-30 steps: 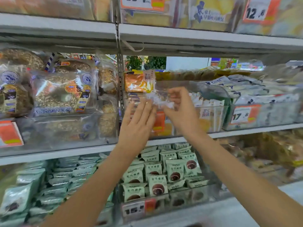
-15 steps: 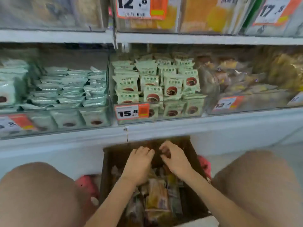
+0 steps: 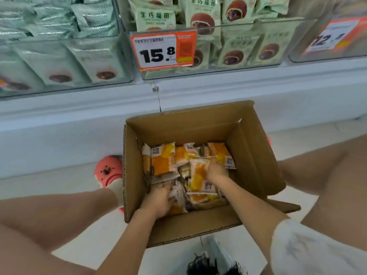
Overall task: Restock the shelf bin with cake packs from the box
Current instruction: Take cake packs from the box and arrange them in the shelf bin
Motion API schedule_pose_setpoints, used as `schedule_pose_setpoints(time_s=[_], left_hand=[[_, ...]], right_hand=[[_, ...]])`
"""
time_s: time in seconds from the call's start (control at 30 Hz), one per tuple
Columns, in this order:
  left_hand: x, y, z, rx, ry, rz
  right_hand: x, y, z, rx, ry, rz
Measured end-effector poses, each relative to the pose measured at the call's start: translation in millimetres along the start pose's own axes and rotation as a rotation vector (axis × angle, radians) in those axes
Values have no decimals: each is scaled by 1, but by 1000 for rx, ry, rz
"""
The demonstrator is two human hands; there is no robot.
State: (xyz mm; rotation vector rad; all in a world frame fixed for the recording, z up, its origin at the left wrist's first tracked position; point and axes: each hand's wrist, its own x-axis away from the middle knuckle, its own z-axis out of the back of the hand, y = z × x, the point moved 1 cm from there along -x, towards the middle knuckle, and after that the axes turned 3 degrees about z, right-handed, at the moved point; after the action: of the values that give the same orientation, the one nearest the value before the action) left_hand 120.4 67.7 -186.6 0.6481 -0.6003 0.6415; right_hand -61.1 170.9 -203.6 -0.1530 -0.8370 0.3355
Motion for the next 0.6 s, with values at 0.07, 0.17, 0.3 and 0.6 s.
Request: schedule_pose_setpoints(time_s=[0.07, 0.17, 0.3, 0.6], left_hand=[[2, -6, -3, -18, -22, 36], [3, -8, -6, -34, -10, 52], [4, -2, -6, -55, 12, 74], [13, 25, 22, 608, 269, 102]], right_hand=[[-5, 3, -9, -253, 71, -158], [-7, 6, -27, -432, 80, -222], [-6, 13, -41, -587, 45, -178], [32, 6, 7, -459, -47, 282]])
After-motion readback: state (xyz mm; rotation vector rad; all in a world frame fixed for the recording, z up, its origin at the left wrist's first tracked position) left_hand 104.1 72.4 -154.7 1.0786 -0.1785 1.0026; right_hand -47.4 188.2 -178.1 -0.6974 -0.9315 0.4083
